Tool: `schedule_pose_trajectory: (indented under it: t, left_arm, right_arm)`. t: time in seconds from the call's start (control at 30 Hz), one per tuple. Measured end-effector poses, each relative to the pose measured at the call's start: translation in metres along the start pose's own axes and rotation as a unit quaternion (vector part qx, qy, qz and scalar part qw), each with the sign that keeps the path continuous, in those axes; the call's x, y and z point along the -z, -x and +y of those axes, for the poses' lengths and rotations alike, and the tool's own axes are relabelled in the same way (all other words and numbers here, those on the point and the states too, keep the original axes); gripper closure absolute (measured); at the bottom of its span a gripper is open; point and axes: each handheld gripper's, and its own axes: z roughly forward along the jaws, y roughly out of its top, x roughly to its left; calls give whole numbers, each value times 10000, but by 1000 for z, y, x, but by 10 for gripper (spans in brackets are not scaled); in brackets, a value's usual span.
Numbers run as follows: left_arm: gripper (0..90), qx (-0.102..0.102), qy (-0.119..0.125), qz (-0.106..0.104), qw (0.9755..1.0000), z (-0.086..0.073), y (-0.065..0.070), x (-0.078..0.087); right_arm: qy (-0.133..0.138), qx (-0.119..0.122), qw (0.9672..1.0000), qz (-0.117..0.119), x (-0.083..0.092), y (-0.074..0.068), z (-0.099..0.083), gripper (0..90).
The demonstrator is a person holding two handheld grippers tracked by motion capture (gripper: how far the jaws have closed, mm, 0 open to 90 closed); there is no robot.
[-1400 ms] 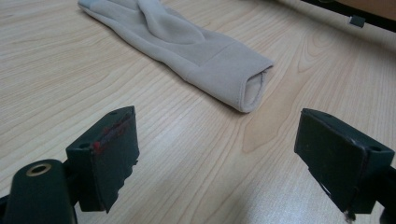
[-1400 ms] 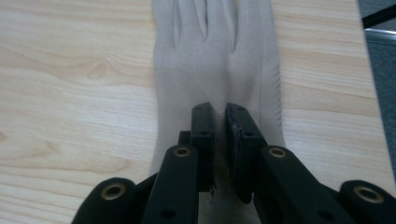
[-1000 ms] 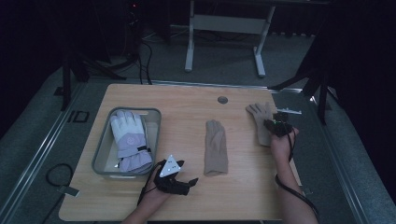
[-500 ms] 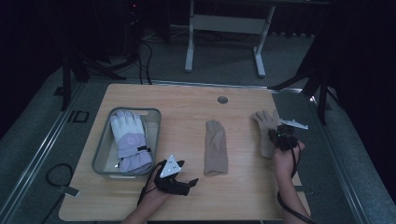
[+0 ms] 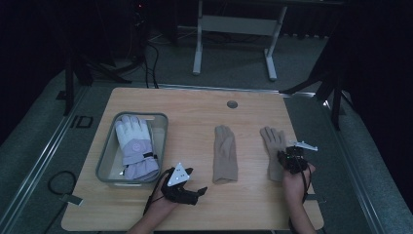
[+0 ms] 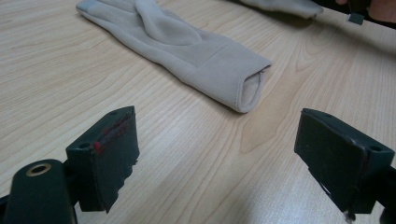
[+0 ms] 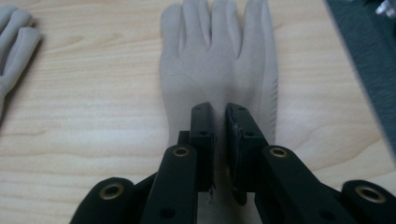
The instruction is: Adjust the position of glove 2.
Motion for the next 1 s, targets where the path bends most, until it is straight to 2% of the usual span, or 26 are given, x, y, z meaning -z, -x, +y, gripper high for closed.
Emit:
schedule_pose_trajectory:
  t: [0.17, 0.3, 0.37, 0.4, 0.43, 0.47, 0.5, 0.57, 0.6, 0.7, 0.77, 0.8, 0.87, 0.9, 0.93, 1.0]
  left_arm:
    - [138, 2, 5, 5, 10000, 0, 0, 0]
    - [138, -11, 2, 2, 10000, 0, 0, 0]
    - [138, -8, 0, -13, 10000, 0, 0, 0]
    - [138, -10, -4, -31, 10000, 0, 0, 0]
    - [138, -9, -4, -42, 10000, 0, 0, 0]
    - [138, -6, 1, -50, 10000, 0, 0, 0]
    - [138, -1, 8, -54, 10000, 0, -1, 0]
    - [138, 2, 8, -53, 10000, 0, -1, 0]
    - [138, 1, 9, -47, 10000, 0, 0, 0]
    - [138, -5, -5, -49, 10000, 0, 0, 0]
    - [138, 10, 5, -62, 10000, 0, -1, 0]
    - [138, 15, 6, -68, 10000, 0, -1, 0]
    - [138, 13, 7, -82, 10000, 0, -1, 0]
    - [138, 9, 3, -92, 10000, 0, -1, 0]
    - [138, 9, -1, -96, 10000, 0, -1, 0]
    - [138, 22, -4, -92, 10000, 0, -1, 0]
  right_arm:
    - [-115, 94, 9999, 29, -8, -3, -9, 757]
    - [-70, 162, 9998, 117, -7, -2, -7, 699]
    - [75, 230, 9995, 181, -2, 0, -5, 643]
    - [133, 308, 9990, 279, 0, 1, -4, 632]
    - [125, 421, 9988, 234, 0, 2, -3, 597]
    - [119, 532, 9981, 294, 0, 3, -2, 567]
    - [104, 727, 9961, 479, -2, 5, -1, 541]
    - [99, 947, 9937, 585, -4, 9, 0, 538]
    - [106, 1013, 9922, 721, -6, 11, 0, 526]
    - [105, 1145, 9909, 699, -7, 16, 1, 534]
    - [66, 1291, 9876, 888, -10, 22, 5, 534]
    - [40, 1389, 9847, 1048, -11, 25, 6, 522]
    - [-13, 1506, 9828, 1072, -14, 29, 8, 526]
    - [-79, 1554, 9803, 1213, -15, 31, 8, 501]
    - [-79, 1625, 9790, 1225, -17, 33, 8, 500]
    - [-156, 1682, 9777, 1244, -21, 35, 6, 495]
